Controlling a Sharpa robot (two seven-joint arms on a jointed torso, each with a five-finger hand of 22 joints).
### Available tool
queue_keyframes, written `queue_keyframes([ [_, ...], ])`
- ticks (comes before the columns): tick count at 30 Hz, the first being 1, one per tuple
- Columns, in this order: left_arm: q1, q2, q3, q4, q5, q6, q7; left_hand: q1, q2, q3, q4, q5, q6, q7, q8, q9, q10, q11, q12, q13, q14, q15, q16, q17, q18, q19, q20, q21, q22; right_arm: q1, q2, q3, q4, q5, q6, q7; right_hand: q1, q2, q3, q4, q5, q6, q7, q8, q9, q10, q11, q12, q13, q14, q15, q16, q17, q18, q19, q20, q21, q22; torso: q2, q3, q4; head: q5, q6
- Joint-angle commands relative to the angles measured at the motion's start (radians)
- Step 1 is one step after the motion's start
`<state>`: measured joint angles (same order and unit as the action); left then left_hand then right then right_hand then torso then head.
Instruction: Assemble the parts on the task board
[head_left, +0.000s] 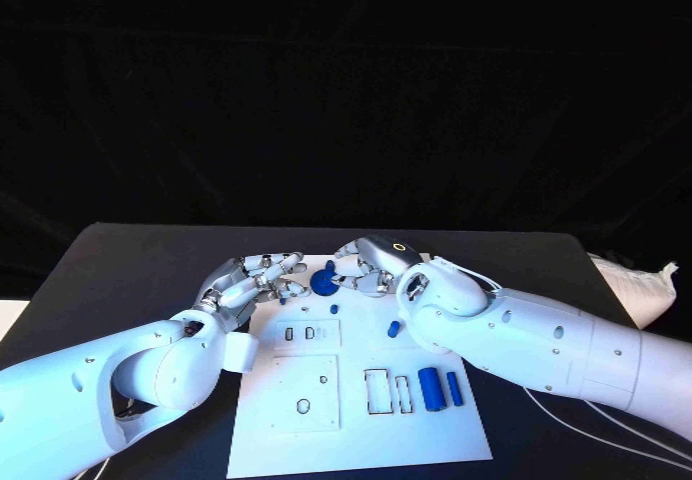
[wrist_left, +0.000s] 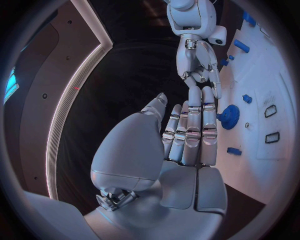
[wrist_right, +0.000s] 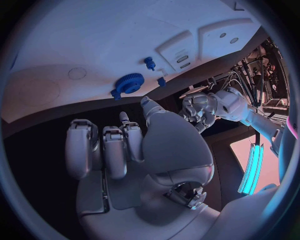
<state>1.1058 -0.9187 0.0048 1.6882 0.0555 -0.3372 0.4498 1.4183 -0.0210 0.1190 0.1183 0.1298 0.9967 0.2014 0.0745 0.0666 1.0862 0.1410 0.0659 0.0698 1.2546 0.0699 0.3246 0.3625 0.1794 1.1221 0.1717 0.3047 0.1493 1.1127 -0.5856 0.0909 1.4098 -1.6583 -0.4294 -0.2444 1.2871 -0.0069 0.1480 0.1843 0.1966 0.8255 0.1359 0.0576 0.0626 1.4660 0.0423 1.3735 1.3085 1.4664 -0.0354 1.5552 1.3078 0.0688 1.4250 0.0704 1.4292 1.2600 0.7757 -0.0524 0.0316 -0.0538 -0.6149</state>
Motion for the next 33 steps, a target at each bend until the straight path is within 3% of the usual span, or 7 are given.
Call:
queue_keyframes([
  [1,0.001,-0.001,0.001,0.001,0.003,0.014,0.007,0.001,0.008,0.000,-0.007,-0.003,-0.003,0.006,-0.006,-0.001,-0.005,0.002,-0.001,-0.001,-0.006,-0.001,0.004,0.001,0.000,0.005,0.000,-0.005,0.001,-0.001,-0.055,0.009,0.029,0.142,-0.120,0.200,0.020,-0.006,0.001,-0.015,-0.031,0.026,0.004,0.007,0.003,0.007,0.009,-0.011,0.112,0.097,0.012,-0.001,0.226,-0.005,-0.001,0.010,0.005,0.000,-0.002,0.0001,-0.0021,0.000,0.002],
  [4,0.001,-0.003,0.000,0.000,0.003,0.013,0.008,0.001,0.008,0.000,-0.007,-0.003,-0.003,0.006,-0.006,-0.001,-0.005,0.002,-0.001,-0.001,-0.006,-0.001,0.004,0.001,0.000,0.005,0.000,-0.005,0.001,0.001,-0.135,0.022,0.054,0.288,-0.098,0.322,0.060,-0.019,0.011,-0.050,-0.036,0.077,0.009,0.012,0.006,0.003,0.014,-0.017,0.108,0.096,0.017,-0.003,0.222,-0.005,-0.002,0.015,0.005,0.000,-0.003,0.0007,-0.0069,-0.003,0.004],
  [6,0.001,-0.005,0.000,-0.002,0.004,0.013,0.009,0.001,0.008,0.000,-0.007,-0.003,-0.003,0.006,-0.006,-0.001,-0.005,0.002,-0.001,-0.001,-0.006,-0.001,0.004,0.001,0.000,0.005,0.000,-0.005,0.001,0.003,-0.194,0.030,0.059,0.395,-0.063,0.388,0.083,-0.033,0.014,-0.075,-0.029,0.096,0.014,0.015,0.008,0.001,0.018,-0.020,0.107,0.096,0.020,-0.003,0.222,-0.006,-0.001,0.018,0.006,0.003,-0.005,0.0014,-0.0135,-0.008,0.007],
  [11,0.001,-0.007,0.000,-0.007,0.004,0.013,0.010,0.001,0.008,0.000,-0.007,-0.003,-0.003,0.006,-0.006,-0.001,-0.005,0.002,0.000,-0.001,-0.007,-0.001,0.004,0.002,0.000,0.005,0.000,-0.006,0.001,-0.003,-0.269,0.036,0.064,0.514,-0.013,0.442,0.099,-0.049,0.014,-0.099,-0.020,0.108,0.020,0.014,0.007,0.001,0.022,-0.017,0.110,0.097,0.024,-0.001,0.227,-0.006,0.001,0.021,0.008,0.006,-0.005,0.0050,-0.0240,-0.011,0.012],
  [16,0.000,-0.008,0.000,-0.015,0.004,0.013,0.010,0.000,0.007,0.000,-0.008,-0.003,-0.003,0.006,-0.006,-0.001,-0.005,0.002,0.000,-0.001,-0.007,-0.001,0.004,0.003,0.000,0.005,0.000,-0.006,0.001,-0.011,-0.316,0.038,0.049,0.460,0.039,0.442,0.105,-0.062,0.008,-0.114,-0.027,0.114,0.020,0.011,0.006,0.001,0.023,-0.019,0.109,0.097,0.026,0.000,0.229,-0.006,0.000,0.024,0.008,0.005,-0.004,0.0075,-0.0294,-0.012,0.008],
  [21,0.000,-0.008,0.000,-0.018,0.004,0.013,0.009,0.001,0.007,0.000,-0.008,-0.003,-0.003,0.006,-0.006,-0.001,-0.004,0.002,0.000,-0.001,-0.007,-0.001,0.005,0.003,0.000,0.005,0.000,-0.006,0.001,-0.017,-0.338,0.039,0.009,0.384,0.080,0.434,0.109,-0.071,0.004,-0.122,-0.028,0.116,0.019,0.010,0.005,-0.001,0.023,-0.021,0.107,0.097,0.026,-0.001,0.227,-0.006,-0.001,0.024,0.007,0.004,-0.005,0.0066,-0.0251,-0.021,0.004],
  [33,0.000,-0.006,0.000,-0.022,0.004,0.013,0.009,0.001,0.008,0.001,-0.008,-0.003,-0.003,0.006,-0.006,-0.001,-0.004,0.002,0.000,-0.001,-0.008,-0.001,0.005,0.004,0.000,0.005,0.000,-0.006,0.001,-0.043,-0.311,0.039,-0.085,0.344,0.107,0.418,0.108,-0.075,0.001,-0.125,-0.026,0.114,0.020,0.008,0.004,-0.001,0.023,-0.022,0.107,0.097,0.026,0.001,0.230,-0.006,0.000,0.024,0.007,0.004,-0.006,0.0057,-0.0231,-0.016,0.005],
])
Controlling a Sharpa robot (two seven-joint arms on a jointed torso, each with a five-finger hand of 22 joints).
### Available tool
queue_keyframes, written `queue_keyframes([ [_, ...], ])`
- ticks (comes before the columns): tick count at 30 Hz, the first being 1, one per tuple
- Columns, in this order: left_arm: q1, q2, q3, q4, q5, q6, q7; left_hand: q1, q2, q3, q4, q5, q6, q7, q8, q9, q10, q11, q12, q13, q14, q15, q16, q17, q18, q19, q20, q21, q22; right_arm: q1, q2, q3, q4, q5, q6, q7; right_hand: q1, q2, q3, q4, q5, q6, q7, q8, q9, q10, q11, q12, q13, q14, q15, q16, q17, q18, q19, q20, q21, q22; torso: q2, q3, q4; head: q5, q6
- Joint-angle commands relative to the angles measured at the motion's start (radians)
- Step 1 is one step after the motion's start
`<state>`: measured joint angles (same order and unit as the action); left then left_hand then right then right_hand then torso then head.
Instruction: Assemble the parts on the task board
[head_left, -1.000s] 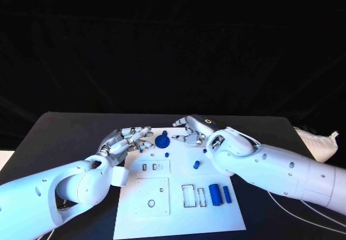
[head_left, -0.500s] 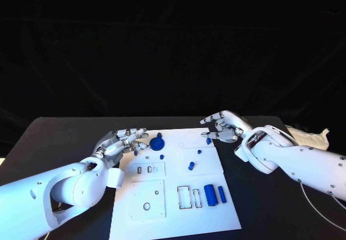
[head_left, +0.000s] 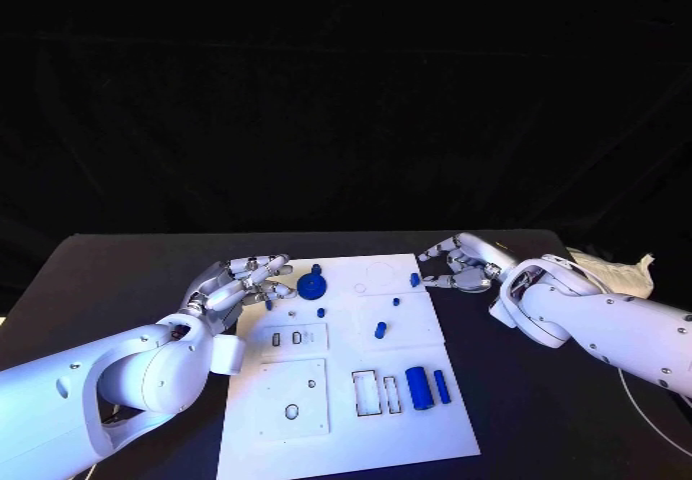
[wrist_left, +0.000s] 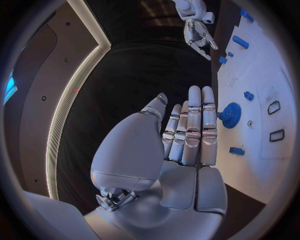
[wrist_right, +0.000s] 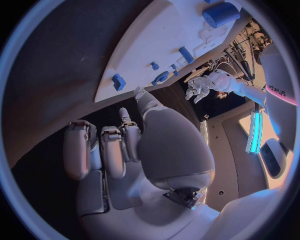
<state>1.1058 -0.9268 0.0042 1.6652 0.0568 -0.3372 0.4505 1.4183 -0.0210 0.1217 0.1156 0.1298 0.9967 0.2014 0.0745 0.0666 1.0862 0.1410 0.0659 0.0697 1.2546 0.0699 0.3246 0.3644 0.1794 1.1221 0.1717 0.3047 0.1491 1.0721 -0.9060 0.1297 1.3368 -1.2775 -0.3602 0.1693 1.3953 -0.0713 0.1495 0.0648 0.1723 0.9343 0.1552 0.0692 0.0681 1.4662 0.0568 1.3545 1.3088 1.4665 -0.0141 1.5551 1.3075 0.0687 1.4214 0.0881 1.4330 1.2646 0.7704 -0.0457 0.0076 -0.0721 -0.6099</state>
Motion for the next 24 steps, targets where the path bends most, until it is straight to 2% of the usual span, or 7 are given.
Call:
queue_keyframes([
  [1,0.000,0.003,0.000,0.001,0.003,0.013,0.008,0.001,0.008,-0.002,-0.006,-0.003,-0.003,0.006,-0.006,-0.001,-0.004,0.002,0.000,-0.001,-0.008,-0.001,0.005,0.002,0.000,0.005,0.000,-0.006,0.001,-0.003,0.017,0.000,-0.022,-0.037,0.040,0.000,0.001,-0.009,0.000,-0.006,-0.001,0.006,0.001,-0.004,-0.001,-0.001,0.008,-0.003,0.106,0.097,0.005,0.001,0.231,-0.005,0.003,0.007,0.003,-0.001,0.000,-0.0016,0.0010,0.002,-0.001],
  [5,0.000,0.006,0.000,-0.001,0.003,0.015,0.007,0.001,0.008,-0.002,-0.006,-0.003,-0.003,0.006,-0.006,-0.001,-0.004,0.002,0.000,-0.001,-0.008,-0.001,0.005,0.002,0.000,0.005,0.000,-0.006,0.001,-0.006,0.038,0.000,-0.045,-0.039,0.046,-0.009,0.003,-0.005,0.002,-0.008,0.000,0.006,0.001,-0.004,-0.001,-0.001,0.009,-0.002,0.107,0.097,0.005,0.001,0.231,-0.005,0.003,0.007,0.003,-0.001,-0.001,-0.0017,0.0019,0.006,-0.009],
  [9,0.000,0.008,0.000,-0.004,0.003,0.016,0.007,0.001,0.008,-0.002,-0.006,-0.003,-0.003,0.006,-0.006,-0.001,-0.004,0.002,0.000,-0.001,-0.008,-0.001,0.005,0.002,0.000,0.005,0.000,-0.006,0.001,-0.008,0.055,0.000,-0.062,-0.041,0.040,-0.018,0.008,0.004,0.007,-0.012,-0.003,0.009,0.002,-0.004,-0.001,0.000,0.009,-0.002,0.107,0.097,0.005,0.001,0.231,-0.006,0.003,0.007,0.004,0.000,0.000,-0.0011,-0.0004,0.010,-0.007],
  [15,0.000,0.012,0.000,-0.006,0.003,0.019,0.004,0.001,0.008,-0.002,-0.006,-0.003,-0.003,0.006,-0.006,-0.001,-0.004,0.002,0.000,-0.001,-0.008,-0.001,0.005,0.002,0.000,0.005,0.000,-0.006,0.001,-0.010,0.084,0.000,-0.103,-0.022,0.060,-0.038,0.003,0.017,0.012,-0.010,-0.005,0.019,0.002,-0.001,0.000,0.001,0.010,0.000,0.108,0.097,0.006,0.001,0.231,-0.006,0.003,0.008,0.004,0.000,-0.001,-0.0022,0.0005,0.009,-0.009],
  [20,0.000,0.013,0.000,-0.007,0.003,0.020,0.003,0.001,0.008,-0.002,-0.006,-0.003,-0.003,0.006,-0.006,-0.001,-0.004,0.002,0.000,-0.001,-0.008,-0.001,0.005,0.002,0.000,0.005,0.000,-0.006,0.001,-0.010,0.099,0.000,-0.126,-0.017,0.077,-0.047,0.001,0.028,0.018,-0.011,-0.003,0.042,0.001,0.005,0.002,0.003,0.008,0.002,0.110,0.098,0.004,0.002,0.233,-0.006,0.003,0.007,0.004,0.001,-0.001,-0.0006,0.0007,0.011,-0.011],
  [24,0.000,0.013,0.000,-0.007,0.003,0.020,0.003,0.001,0.008,-0.002,-0.006,-0.003,-0.003,0.006,-0.006,-0.001,-0.004,0.002,0.000,-0.001,-0.008,-0.001,0.005,0.002,0.000,0.005,0.000,-0.006,0.001,-0.010,0.108,0.000,-0.138,-0.018,0.082,-0.052,0.004,0.035,0.026,-0.015,-0.006,0.061,-0.001,0.009,0.003,0.003,0.007,0.003,0.110,0.098,0.003,0.002,0.233,-0.005,0.003,0.006,0.004,0.001,-0.001,-0.0017,-0.0003,0.012,-0.011],
])
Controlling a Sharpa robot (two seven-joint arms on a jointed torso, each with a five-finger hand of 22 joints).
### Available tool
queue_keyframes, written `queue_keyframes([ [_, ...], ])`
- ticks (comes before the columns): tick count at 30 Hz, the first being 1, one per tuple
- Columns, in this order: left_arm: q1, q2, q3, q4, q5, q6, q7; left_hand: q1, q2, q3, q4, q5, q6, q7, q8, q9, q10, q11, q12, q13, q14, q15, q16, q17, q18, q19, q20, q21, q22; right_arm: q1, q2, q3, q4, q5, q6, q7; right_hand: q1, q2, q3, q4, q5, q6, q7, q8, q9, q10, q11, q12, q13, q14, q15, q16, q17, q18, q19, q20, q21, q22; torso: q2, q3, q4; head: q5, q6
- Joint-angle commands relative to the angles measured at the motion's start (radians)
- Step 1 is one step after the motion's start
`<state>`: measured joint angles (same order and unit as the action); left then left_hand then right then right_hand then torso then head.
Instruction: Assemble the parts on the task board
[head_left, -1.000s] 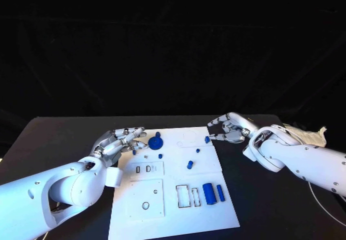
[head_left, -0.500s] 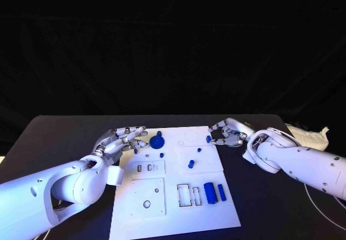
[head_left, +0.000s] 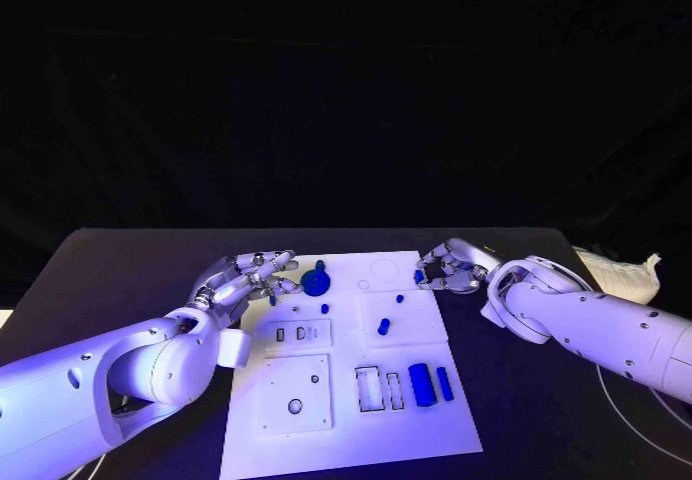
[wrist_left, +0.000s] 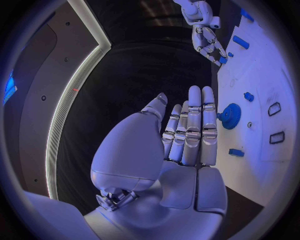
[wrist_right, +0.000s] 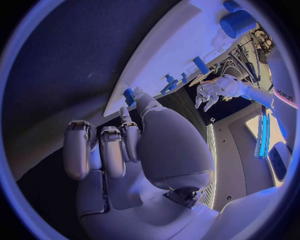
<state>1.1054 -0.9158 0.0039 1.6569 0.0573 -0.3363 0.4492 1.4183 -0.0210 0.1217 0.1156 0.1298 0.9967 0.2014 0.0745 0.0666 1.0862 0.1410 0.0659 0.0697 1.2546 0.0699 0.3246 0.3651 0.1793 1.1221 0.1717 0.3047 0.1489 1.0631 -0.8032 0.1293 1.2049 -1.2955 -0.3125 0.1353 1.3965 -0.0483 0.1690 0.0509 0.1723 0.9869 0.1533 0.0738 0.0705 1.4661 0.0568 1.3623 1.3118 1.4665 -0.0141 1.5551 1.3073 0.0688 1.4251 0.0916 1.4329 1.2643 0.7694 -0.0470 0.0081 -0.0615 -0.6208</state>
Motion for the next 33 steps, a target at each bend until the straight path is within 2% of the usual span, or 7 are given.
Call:
queue_keyframes([
  [1,0.000,0.002,0.000,0.001,0.002,0.019,0.005,0.001,0.008,-0.002,-0.006,-0.003,-0.003,0.006,-0.006,-0.001,-0.004,0.002,0.000,-0.001,-0.008,-0.001,0.005,0.001,0.000,0.005,0.000,-0.006,0.002,-0.001,0.008,0.000,-0.009,0.000,0.035,-0.019,0.003,0.013,0.009,-0.003,-0.007,0.012,0.000,0.005,0.001,0.003,0.006,-0.004,0.108,0.098,0.003,0.002,0.233,-0.006,0.000,0.002,0.005,0.002,0.001,-0.0003,-0.0010,0.001,0.000],
  [17,0.000,0.001,0.000,0.003,0.002,0.020,0.004,0.002,0.008,0.001,-0.008,-0.002,-0.002,0.005,-0.005,-0.001,-0.003,0.002,0.000,-0.001,-0.009,-0.002,0.005,0.004,0.000,0.005,0.000,-0.006,0.002,-0.002,0.026,0.000,-0.021,-0.002,0.033,-0.020,0.004,0.019,0.019,-0.008,-0.019,0.028,-0.003,0.004,0.001,0.005,0.004,-0.001,0.110,0.098,0.000,0.002,0.235,-0.006,0.000,0.000,0.005,0.003,-0.001,0.0000,-0.0018,0.005,-0.008],
  [26,0.000,0.001,0.000,0.004,0.002,0.021,0.003,0.002,0.008,0.001,-0.008,-0.002,-0.002,0.005,-0.005,-0.001,-0.003,0.002,0.000,-0.001,-0.009,-0.002,0.005,0.004,0.000,0.005,0.000,-0.006,0.002,-0.003,0.028,0.000,-0.021,-0.002,0.031,-0.020,0.003,0.022,0.023,-0.010,-0.023,0.035,-0.005,0.004,0.001,0.007,0.003,0.002,0.112,0.098,-0.001,0.003,0.237,-0.006,0.001,-0.001,0.006,0.004,-0.001,0.0002,-0.0020,0.004,-0.007],
  [29,0.000,0.001,0.000,0.004,0.002,0.021,0.002,0.003,0.009,0.003,-0.010,-0.002,-0.002,0.005,-0.005,-0.001,-0.003,0.002,0.000,-0.001,-0.010,-0.002,0.006,0.005,0.000,0.005,-0.001,-0.006,0.002,-0.003,0.028,0.000,-0.021,-0.003,0.028,-0.019,0.004,0.028,0.031,-0.014,-0.024,0.059,-0.012,0.011,0.004,0.007,-0.003,0.001,0.112,0.098,-0.004,0.003,0.236,-0.006,0.000,-0.003,0.005,0.002,-0.001,0.0005,-0.0017,0.006,-0.006],
  [33,0.000,0.001,0.000,0.004,0.002,0.022,0.002,0.004,0.010,0.004,-0.011,-0.002,-0.002,0.005,-0.006,-0.001,-0.003,0.002,0.000,-0.001,-0.010,-0.002,0.006,0.006,0.000,0.005,-0.001,-0.006,0.002,-0.003,0.028,0.000,-0.021,-0.005,0.024,-0.016,0.011,0.041,0.048,-0.025,-0.024,0.114,-0.032,0.032,0.014,0.007,-0.019,0.002,0.113,0.099,-0.017,0.004,0.237,-0.006,0.001,-0.013,0.006,0.003,-0.001,0.0004,-0.0019,0.006,-0.009],
])
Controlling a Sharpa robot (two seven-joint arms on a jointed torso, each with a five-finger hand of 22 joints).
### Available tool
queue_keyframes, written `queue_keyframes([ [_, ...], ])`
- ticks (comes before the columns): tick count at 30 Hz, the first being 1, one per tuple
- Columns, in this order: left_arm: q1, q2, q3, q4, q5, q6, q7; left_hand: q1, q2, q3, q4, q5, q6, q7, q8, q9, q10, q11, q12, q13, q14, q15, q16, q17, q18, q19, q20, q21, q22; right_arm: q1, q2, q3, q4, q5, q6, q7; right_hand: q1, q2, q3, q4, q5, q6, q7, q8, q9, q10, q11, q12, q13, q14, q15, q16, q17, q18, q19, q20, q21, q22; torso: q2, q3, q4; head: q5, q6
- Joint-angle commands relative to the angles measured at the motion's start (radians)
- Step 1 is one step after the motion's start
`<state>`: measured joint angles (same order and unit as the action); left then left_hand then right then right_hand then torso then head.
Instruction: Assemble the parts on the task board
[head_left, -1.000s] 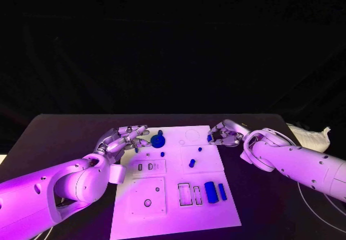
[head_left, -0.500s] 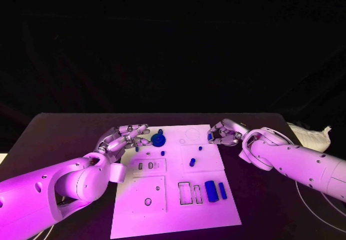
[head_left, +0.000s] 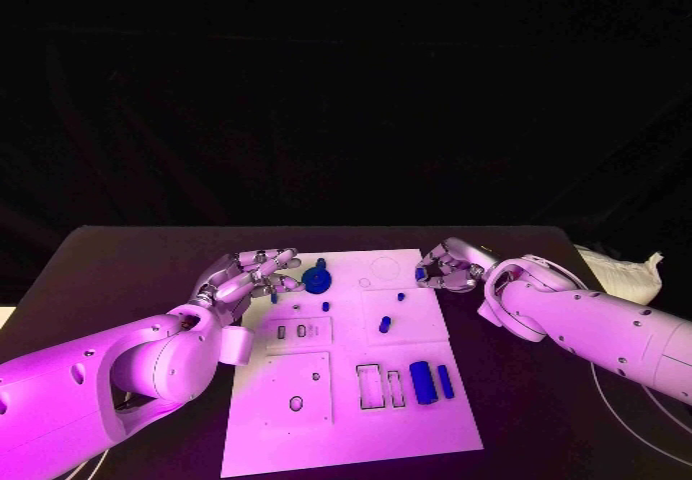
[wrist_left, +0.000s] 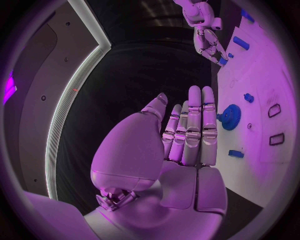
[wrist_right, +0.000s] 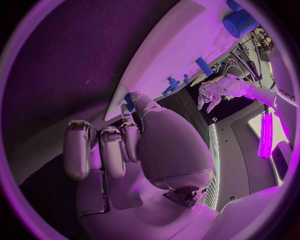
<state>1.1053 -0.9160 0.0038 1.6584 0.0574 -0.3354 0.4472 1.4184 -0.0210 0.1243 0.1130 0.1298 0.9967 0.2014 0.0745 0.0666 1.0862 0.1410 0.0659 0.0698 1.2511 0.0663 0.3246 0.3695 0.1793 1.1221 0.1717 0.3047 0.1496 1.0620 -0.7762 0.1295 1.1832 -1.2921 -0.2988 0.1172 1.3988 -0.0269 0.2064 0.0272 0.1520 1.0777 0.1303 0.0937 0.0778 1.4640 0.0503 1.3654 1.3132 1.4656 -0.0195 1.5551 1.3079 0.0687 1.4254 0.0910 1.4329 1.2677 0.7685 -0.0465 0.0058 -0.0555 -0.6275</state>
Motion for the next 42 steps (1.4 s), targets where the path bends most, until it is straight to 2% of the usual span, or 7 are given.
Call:
queue_keyframes([
  [1,0.000,0.002,0.000,0.003,0.002,0.021,0.004,0.004,0.010,0.001,-0.008,-0.002,-0.002,0.005,-0.006,-0.001,-0.003,0.002,0.000,-0.001,-0.006,0.001,0.006,0.002,0.000,0.005,-0.001,-0.006,0.001,-0.002,0.001,-0.001,0.001,-0.008,0.010,0.003,0.009,0.022,0.014,-0.004,-0.004,0.032,-0.013,0.016,0.008,0.009,-0.016,0.000,0.113,0.100,-0.014,0.004,0.237,-0.006,0.001,-0.014,0.006,0.000,0.001,0.0000,0.0002,0.000,-0.002],
  [5,0.000,0.001,0.000,0.003,0.002,0.021,0.004,0.004,0.010,0.001,-0.008,-0.002,-0.002,0.005,-0.006,-0.001,-0.003,0.002,0.000,-0.001,-0.006,0.001,0.006,0.002,0.000,0.005,-0.001,-0.006,0.001,-0.002,0.002,-0.001,0.005,-0.008,0.005,0.012,0.010,0.029,0.024,-0.011,-0.006,0.058,-0.025,0.027,0.014,0.012,-0.026,0.004,0.116,0.100,-0.024,0.005,0.241,-0.006,0.002,-0.023,0.007,0.003,0.001,0.0006,0.0000,-0.001,-0.003],
  [17,0.000,0.001,0.000,0.002,0.002,0.020,0.003,0.006,0.011,0.005,-0.011,-0.002,-0.001,0.005,-0.006,-0.001,-0.003,0.001,0.000,-0.001,-0.007,0.001,0.006,0.004,0.000,0.006,-0.001,-0.006,0.002,-0.002,0.001,-0.001,0.033,0.014,-0.046,0.010,-0.028,0.032,0.019,-0.001,0.000,0.073,-0.035,0.031,0.019,0.017,-0.036,0.010,0.121,0.101,-0.033,0.007,0.245,-0.008,0.006,-0.034,0.009,0.008,0.000,0.0006,0.0009,-0.003,-0.006],
  [24,0.000,0.000,0.000,0.001,0.002,0.020,0.002,0.007,0.012,0.006,-0.012,-0.002,-0.001,0.005,-0.006,-0.001,-0.003,0.001,0.000,-0.001,-0.008,0.001,0.006,0.005,0.000,0.006,-0.001,-0.007,0.002,-0.001,-0.013,0.000,0.142,0.052,-0.097,-0.053,-0.079,0.026,0.001,0.026,0.027,0.075,-0.039,0.029,0.022,0.020,-0.039,0.012,0.123,0.101,-0.036,0.007,0.244,-0.009,0.010,-0.038,0.012,0.015,-0.002,-0.0003,-0.0001,0.002,-0.002],
  [29,0.000,0.000,0.000,-0.004,0.002,0.019,0.003,0.008,0.012,0.007,-0.012,-0.002,-0.002,0.005,-0.006,-0.001,-0.004,0.001,0.000,-0.001,-0.008,0.001,0.006,0.005,0.000,0.006,-0.001,-0.007,0.002,0.004,-0.008,0.001,0.229,0.020,-0.085,-0.132,-0.083,0.027,0.000,0.028,0.027,0.076,-0.040,0.030,0.023,0.019,-0.040,0.011,0.122,0.101,-0.037,0.006,0.242,-0.009,0.011,-0.039,0.012,0.015,-0.004,-0.0012,0.0010,0.009,-0.001],
  [35,0.000,-0.003,0.000,-0.015,0.002,0.018,0.005,0.008,0.012,0.007,-0.013,-0.002,-0.002,0.005,-0.006,-0.001,-0.004,0.001,0.000,-0.001,-0.008,0.001,0.006,0.005,0.000,0.006,-0.001,-0.007,0.002,0.004,0.028,-0.004,0.299,-0.097,-0.043,-0.214,-0.086,0.023,-0.002,0.028,0.025,0.075,-0.041,0.029,0.023,0.017,-0.041,0.006,0.119,0.101,-0.037,0.006,0.241,-0.012,0.019,-0.039,0.019,0.032,-0.010,-0.0049,0.0098,0.024,-0.010],
  [42,0.000,-0.008,0.000,-0.024,0.002,0.016,0.007,0.009,0.013,0.009,-0.014,-0.002,-0.001,0.005,-0.006,-0.001,-0.004,0.001,0.000,-0.001,-0.008,0.001,0.006,0.006,0.000,0.006,-0.001,-0.007,0.002,-0.012,0.085,-0.018,0.329,-0.232,-0.023,-0.277,-0.088,0.021,-0.003,0.028,0.032,0.070,-0.039,0.024,0.022,0.013,-0.040,-0.002,0.114,0.100,-0.038,0.004,0.237,-0.012,0.020,-0.040,0.019,0.031,-0.016,-0.0091,0.0173,0.047,-0.025],
])
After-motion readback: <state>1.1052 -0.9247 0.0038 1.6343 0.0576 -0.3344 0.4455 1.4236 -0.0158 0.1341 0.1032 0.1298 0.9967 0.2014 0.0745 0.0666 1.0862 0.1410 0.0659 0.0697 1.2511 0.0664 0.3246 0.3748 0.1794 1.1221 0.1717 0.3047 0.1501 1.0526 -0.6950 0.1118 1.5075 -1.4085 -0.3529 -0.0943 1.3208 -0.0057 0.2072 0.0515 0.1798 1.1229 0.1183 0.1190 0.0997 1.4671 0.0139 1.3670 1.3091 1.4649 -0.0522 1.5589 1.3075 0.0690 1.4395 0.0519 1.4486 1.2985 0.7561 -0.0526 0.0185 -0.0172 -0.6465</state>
